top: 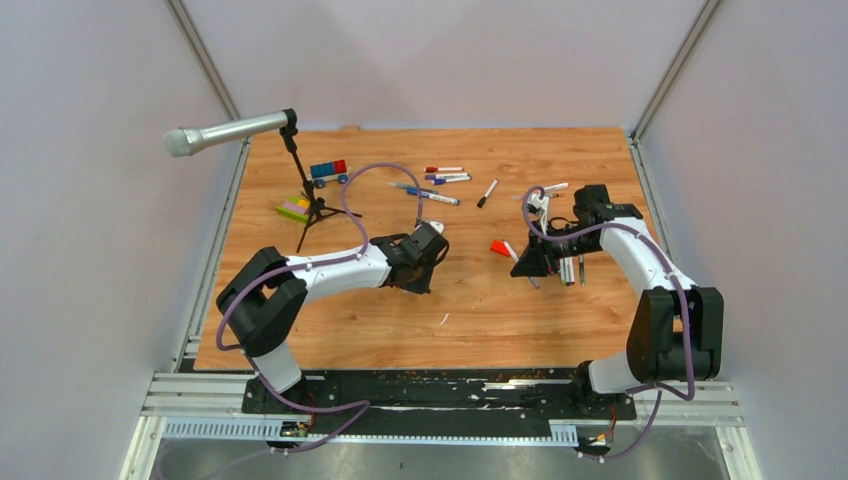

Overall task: Open the pen caps
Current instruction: Place the pen cap at the center of the board.

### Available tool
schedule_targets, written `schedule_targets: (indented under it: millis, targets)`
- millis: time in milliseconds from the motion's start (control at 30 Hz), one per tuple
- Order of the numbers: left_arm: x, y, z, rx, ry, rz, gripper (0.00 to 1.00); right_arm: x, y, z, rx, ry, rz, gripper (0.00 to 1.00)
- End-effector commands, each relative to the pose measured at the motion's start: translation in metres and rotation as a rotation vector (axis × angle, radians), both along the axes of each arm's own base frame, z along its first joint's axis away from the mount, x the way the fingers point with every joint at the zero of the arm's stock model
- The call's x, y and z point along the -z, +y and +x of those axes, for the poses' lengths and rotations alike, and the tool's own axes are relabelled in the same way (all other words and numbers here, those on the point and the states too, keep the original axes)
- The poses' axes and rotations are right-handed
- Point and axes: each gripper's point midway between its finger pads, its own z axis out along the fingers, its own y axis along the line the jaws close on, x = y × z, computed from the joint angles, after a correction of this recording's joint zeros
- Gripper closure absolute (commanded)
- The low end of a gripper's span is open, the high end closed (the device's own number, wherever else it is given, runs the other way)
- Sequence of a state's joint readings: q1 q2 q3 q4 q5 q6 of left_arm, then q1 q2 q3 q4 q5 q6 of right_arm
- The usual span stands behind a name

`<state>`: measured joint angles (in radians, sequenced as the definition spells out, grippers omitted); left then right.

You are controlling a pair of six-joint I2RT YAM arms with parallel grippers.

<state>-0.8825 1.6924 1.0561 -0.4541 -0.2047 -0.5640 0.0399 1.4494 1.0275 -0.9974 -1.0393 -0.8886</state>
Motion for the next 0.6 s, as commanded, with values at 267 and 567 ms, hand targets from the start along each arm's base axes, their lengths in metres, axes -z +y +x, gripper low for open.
schedule_targets:
  millis: [267,567]
  targets:
    - [-0.003,-0.007,0.006,0.020,-0.017,0.012,0.80,-0.003,-0.001,0.003,-0.009,-0.041,0.015,1.00]
    - [-0.017,-0.007,0.010,0.010,-0.049,-0.013,0.70,-0.003,-0.002,0.004,-0.005,-0.041,0.014,1.00]
